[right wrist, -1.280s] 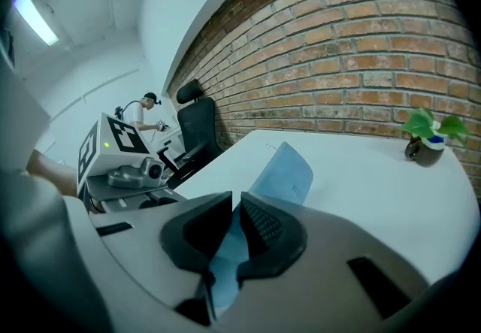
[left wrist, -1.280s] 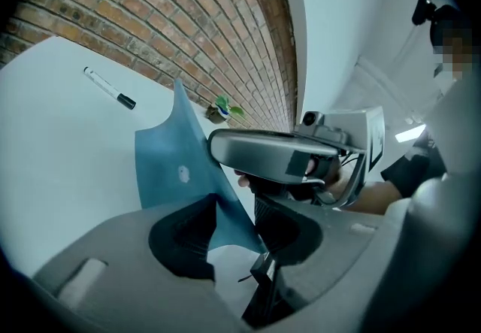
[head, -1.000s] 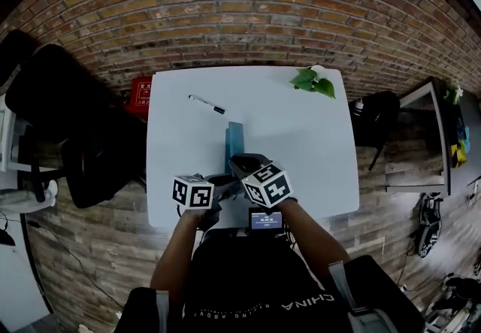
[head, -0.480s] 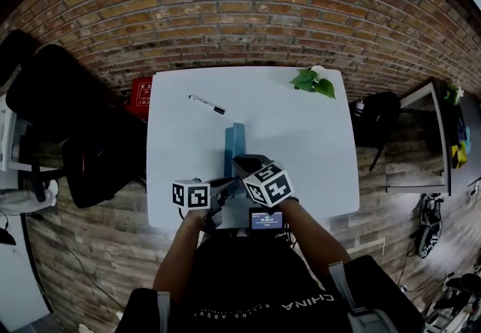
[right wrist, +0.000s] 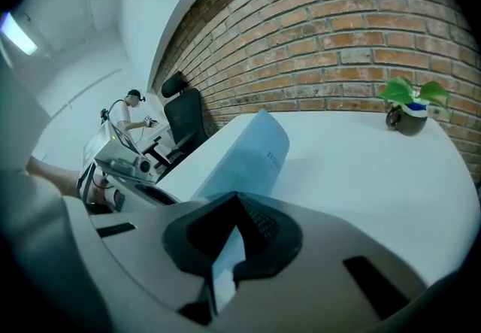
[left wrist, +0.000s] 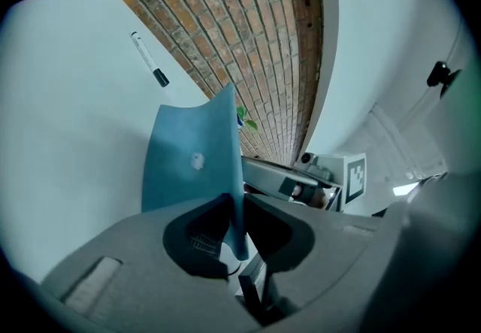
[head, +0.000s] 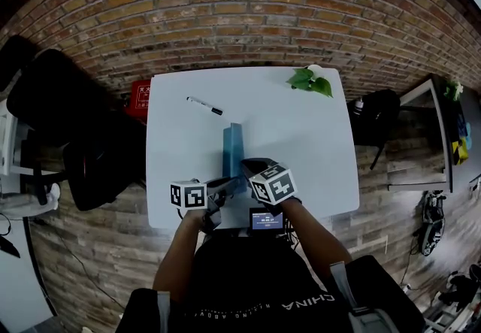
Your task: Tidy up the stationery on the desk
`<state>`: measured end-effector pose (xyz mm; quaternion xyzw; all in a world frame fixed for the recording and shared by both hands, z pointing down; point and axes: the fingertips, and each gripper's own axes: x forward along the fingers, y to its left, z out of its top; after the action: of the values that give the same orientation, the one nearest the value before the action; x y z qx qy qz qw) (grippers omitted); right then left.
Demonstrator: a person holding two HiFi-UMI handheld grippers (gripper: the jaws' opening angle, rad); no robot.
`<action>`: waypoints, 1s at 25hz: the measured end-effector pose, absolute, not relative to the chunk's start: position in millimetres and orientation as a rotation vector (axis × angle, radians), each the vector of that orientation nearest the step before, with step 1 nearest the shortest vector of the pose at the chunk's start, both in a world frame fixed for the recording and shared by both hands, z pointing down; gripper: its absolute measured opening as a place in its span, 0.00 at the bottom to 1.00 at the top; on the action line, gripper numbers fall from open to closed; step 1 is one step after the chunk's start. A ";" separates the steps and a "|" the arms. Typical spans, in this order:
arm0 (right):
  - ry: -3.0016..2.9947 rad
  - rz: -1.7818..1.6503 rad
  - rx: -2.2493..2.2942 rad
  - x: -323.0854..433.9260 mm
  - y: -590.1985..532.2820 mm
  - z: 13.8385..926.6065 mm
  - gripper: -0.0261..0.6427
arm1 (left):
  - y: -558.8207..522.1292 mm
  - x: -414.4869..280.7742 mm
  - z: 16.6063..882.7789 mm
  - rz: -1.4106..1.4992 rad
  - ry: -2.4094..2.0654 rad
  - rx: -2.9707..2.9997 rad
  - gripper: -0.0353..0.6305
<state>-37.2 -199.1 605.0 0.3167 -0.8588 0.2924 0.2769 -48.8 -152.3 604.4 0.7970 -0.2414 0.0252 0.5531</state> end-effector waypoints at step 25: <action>-2.382 0.755 1.053 35.0 -204.7 563.5 0.05 | -160.0 21.9 560.1 -0.028 -0.407 1.960 0.15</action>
<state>35.0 -204.7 563.5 0.3793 -0.8582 0.2720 0.2136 21.9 -160.0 560.1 0.8245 -0.1711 -0.0117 0.5393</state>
